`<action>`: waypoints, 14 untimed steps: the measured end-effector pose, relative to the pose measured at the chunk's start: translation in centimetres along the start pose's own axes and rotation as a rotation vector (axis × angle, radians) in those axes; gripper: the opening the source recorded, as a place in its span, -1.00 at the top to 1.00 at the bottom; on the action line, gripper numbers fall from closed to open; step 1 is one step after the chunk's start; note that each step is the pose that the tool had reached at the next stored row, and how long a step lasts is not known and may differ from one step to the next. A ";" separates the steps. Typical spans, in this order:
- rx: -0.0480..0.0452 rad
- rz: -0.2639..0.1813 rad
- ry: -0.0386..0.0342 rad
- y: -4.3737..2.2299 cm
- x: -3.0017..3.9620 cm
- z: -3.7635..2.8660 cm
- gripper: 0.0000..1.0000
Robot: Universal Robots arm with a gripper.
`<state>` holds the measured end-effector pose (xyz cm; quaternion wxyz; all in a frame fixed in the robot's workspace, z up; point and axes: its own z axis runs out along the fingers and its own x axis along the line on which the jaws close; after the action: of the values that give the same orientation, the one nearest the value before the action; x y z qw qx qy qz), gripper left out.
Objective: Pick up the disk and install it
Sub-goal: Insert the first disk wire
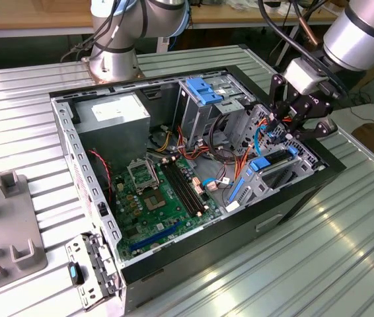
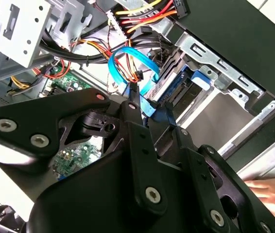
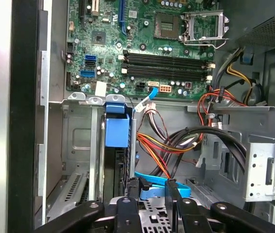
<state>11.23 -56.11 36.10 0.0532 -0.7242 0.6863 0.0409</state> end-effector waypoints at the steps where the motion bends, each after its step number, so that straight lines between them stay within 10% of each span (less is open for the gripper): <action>1: 0.0001 0.000 -0.0020 0.00 0.01 -0.01 0.30; 11: 0.0016 0.022 -0.0053 0.00 0.00 -0.35 0.30; 14: 0.0028 0.036 0.0077 -0.01 0.00 -0.36 0.30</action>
<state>11.23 -56.16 36.46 0.0508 -0.7120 0.6993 0.0381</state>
